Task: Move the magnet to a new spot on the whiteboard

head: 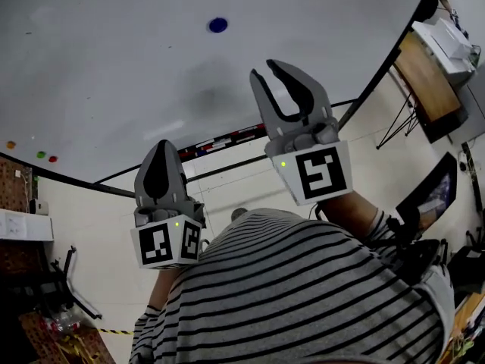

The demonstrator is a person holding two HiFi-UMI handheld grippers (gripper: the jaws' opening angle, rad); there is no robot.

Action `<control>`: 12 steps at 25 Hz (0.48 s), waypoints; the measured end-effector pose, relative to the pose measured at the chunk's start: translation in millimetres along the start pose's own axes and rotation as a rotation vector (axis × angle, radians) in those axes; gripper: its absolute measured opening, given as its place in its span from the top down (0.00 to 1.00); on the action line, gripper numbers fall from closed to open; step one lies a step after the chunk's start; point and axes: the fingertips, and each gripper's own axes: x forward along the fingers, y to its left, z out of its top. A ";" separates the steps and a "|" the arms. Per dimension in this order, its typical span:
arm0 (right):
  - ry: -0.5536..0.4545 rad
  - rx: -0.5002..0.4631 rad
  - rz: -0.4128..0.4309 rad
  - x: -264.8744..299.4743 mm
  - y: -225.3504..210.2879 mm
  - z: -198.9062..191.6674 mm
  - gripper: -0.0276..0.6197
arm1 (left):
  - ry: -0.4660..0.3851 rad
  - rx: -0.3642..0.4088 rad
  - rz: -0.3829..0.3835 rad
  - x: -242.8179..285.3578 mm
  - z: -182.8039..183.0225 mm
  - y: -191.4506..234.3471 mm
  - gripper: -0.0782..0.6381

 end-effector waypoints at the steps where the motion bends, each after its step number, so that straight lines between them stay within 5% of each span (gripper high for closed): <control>1: 0.013 0.020 0.011 -18.9 0.6 -0.7 0.88 | -0.005 0.001 -0.001 -6.8 1.7 -11.5 0.87; 3: 0.052 0.043 0.029 -56.7 -0.7 -2.8 0.95 | -0.011 0.004 -0.002 -22.1 6.2 -36.1 0.87; 12: 0.222 0.162 0.120 -153.1 0.4 -37.4 0.96 | 0.085 -0.022 0.047 -86.6 -30.1 -100.6 0.87</control>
